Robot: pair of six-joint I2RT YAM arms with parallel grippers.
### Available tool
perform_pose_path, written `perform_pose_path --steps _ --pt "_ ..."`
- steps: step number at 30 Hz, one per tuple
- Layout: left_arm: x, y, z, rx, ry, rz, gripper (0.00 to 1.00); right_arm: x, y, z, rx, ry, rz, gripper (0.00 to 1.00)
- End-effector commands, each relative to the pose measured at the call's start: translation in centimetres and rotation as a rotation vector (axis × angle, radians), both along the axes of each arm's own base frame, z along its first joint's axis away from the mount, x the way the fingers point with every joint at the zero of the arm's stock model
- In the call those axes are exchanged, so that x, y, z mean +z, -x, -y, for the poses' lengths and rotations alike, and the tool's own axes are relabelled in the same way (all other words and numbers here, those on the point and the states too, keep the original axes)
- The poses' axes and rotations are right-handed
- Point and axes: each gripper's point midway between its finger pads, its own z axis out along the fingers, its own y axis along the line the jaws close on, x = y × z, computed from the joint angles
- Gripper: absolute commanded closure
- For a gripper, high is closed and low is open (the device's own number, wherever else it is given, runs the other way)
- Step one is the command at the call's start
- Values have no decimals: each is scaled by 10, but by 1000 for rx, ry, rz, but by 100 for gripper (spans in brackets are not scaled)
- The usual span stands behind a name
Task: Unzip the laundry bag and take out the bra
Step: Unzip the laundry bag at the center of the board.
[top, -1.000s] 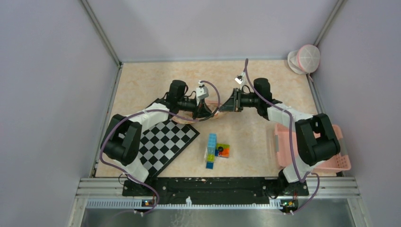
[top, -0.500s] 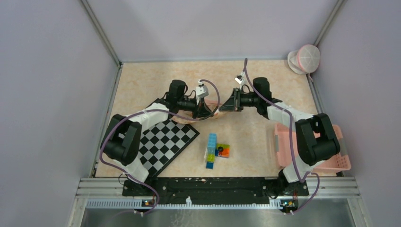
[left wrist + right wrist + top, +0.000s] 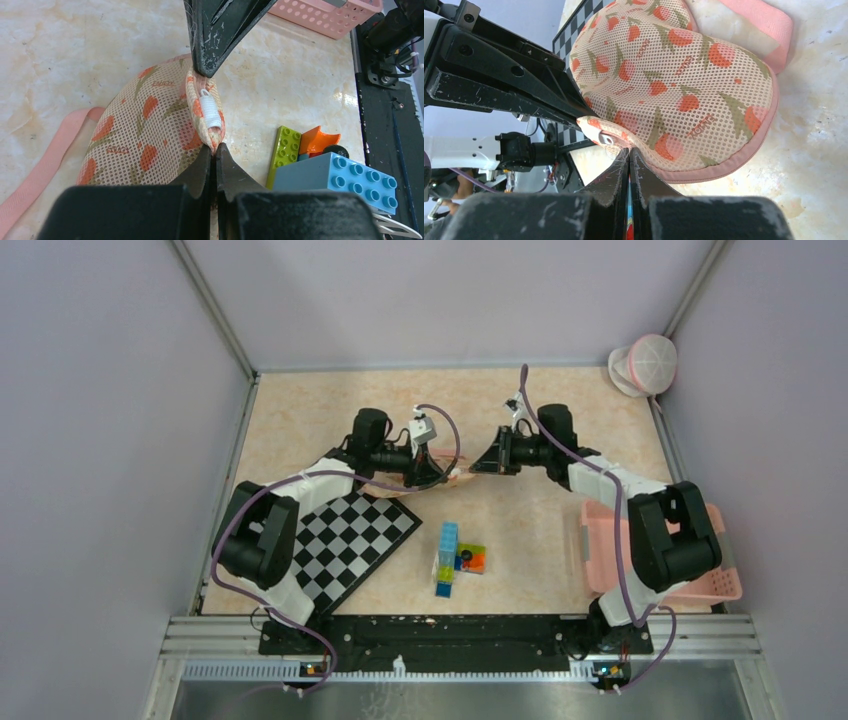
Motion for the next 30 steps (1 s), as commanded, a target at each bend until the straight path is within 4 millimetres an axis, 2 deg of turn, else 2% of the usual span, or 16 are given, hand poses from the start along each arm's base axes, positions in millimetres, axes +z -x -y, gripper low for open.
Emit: perform_pose_path --steps 1,5,7,8,11,26,30 --pt "15 -4 1 -13 37 52 100 22 -11 6 -28 2 96 100" --pt "18 0 3 -46 51 66 100 37 7 -10 110 -103 96 100" --pt "20 3 4 -68 60 75 100 39 13 -14 139 -115 101 83" --pt "20 4 4 -76 63 78 100 40 14 -15 143 -118 99 78" --pt "23 7 5 -101 73 96 100 37 17 -18 151 -121 85 72" --pt "32 12 6 -147 100 136 100 28 20 -32 194 -145 32 70" --pt "35 18 7 -174 117 141 100 28 19 -34 193 -160 17 64"
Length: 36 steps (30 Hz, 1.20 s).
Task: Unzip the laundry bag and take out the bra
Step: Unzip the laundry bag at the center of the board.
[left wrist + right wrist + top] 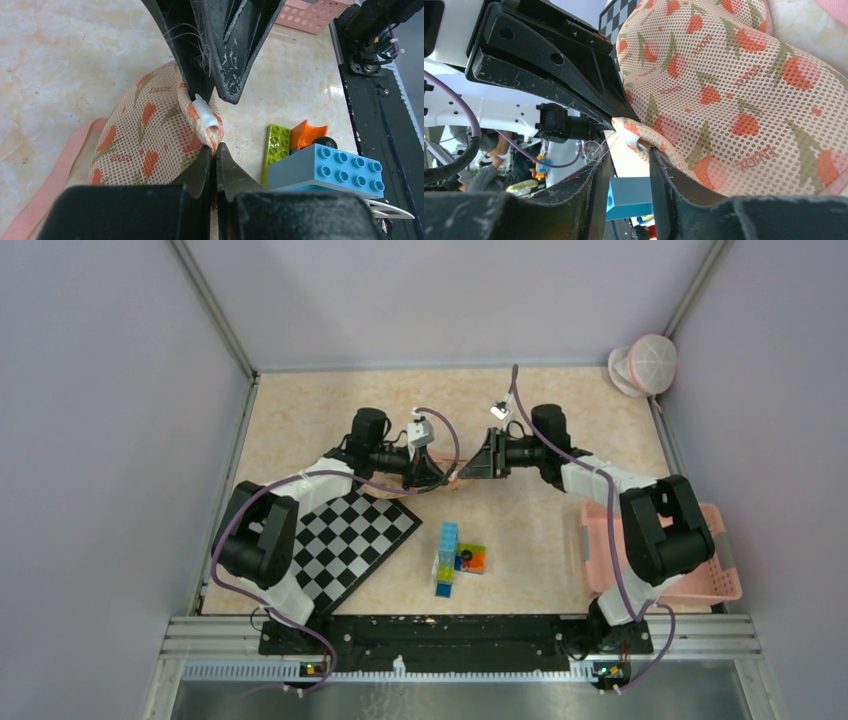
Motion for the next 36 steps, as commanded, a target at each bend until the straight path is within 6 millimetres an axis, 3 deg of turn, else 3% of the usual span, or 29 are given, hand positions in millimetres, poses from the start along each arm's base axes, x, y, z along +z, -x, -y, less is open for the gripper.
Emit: perform_pose_path --steps 1,7,14,18,21,25,36 --pt "29 8 5 -86 82 96 100 15 -8 -9 17 -44 45 64" --pt "30 13 5 -120 97 104 100 18 -7 -12 22 -85 28 66" --pt "24 8 5 -114 73 119 100 24 -5 -13 41 -113 37 97" --pt "20 0 4 -74 49 112 100 22 -5 -11 32 -106 40 100" --pt "18 -8 1 -35 40 106 88 21 -5 -9 15 -90 57 100" --pt "19 -10 0 -16 36 107 64 15 -6 -4 -18 -57 77 100" --pt "4 -7 9 4 10 56 50 10 -5 -2 -61 -53 85 100"
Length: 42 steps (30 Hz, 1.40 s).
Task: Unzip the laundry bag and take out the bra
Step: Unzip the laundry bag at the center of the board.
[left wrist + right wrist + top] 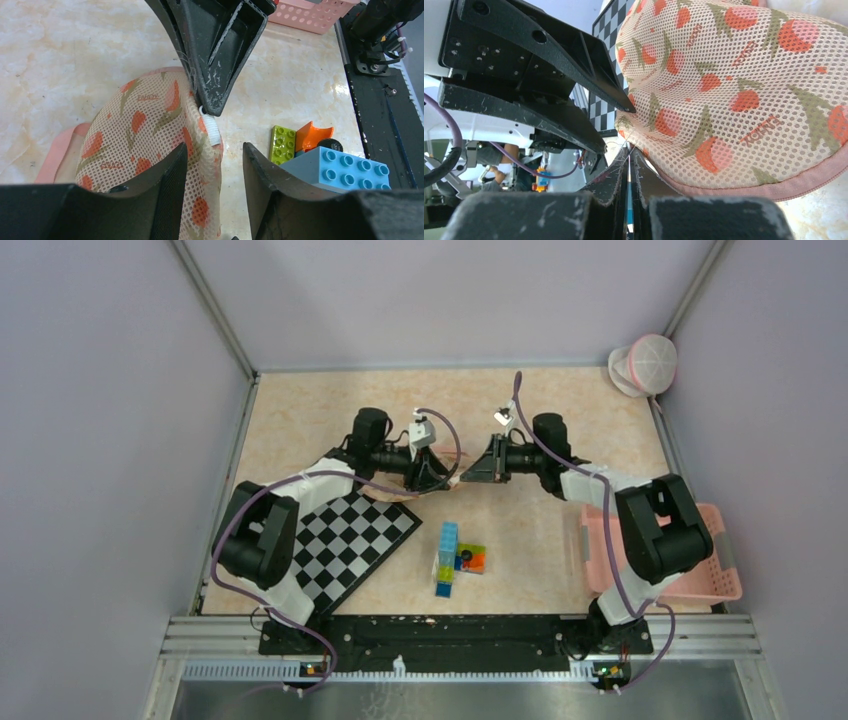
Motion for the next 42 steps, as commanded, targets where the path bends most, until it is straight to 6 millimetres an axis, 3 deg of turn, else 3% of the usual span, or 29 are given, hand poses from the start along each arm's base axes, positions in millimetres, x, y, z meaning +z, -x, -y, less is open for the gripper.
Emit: perform_pose_path --steps 1,6,10,14,16,18,20,35,42 --pt "1 -5 10 9 1 27 49 25 -3 -3 -7 -33 108 100" --pt "-11 -15 10 56 -34 22 51 27 1 -4 -2 -42 107 100" --pt "-9 -14 12 39 -24 30 80 28 3 -4 7 -50 109 100" --pt "-1 -4 15 -28 13 30 99 27 7 -5 34 -58 108 97" --pt "1 1 15 -55 23 27 100 26 8 -4 43 -56 110 73" --pt "2 6 15 -82 26 34 100 26 8 -5 50 -48 117 64" --pt "2 11 15 -121 28 42 100 25 8 -4 55 -40 118 61" --pt "7 31 16 -325 62 11 100 26 18 -12 138 -59 138 62" --pt "-1 26 15 -326 30 5 100 24 22 -12 163 -44 162 84"
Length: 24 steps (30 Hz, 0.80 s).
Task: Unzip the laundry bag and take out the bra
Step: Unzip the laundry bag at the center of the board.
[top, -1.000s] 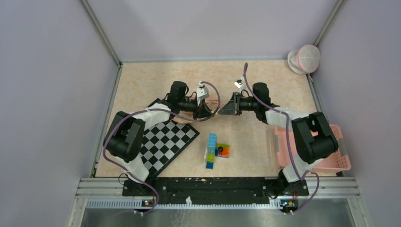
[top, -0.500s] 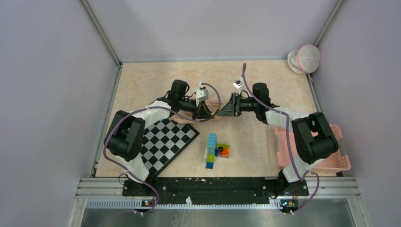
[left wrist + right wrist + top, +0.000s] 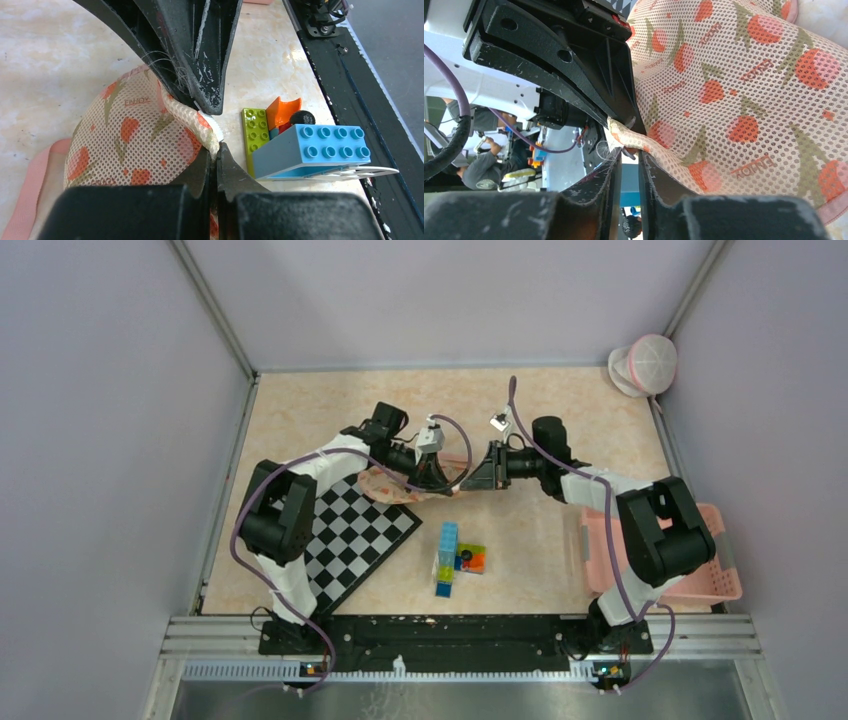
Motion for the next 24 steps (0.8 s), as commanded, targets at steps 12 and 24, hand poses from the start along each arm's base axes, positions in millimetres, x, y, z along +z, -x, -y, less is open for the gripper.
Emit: perform_pose_path --steps 12,24 --pt "19 -3 3 60 41 64 63 22 -3 -8 0 -8 151 100" --pt "15 0 4 64 41 17 91 21 2 -6 3 -4 161 100"
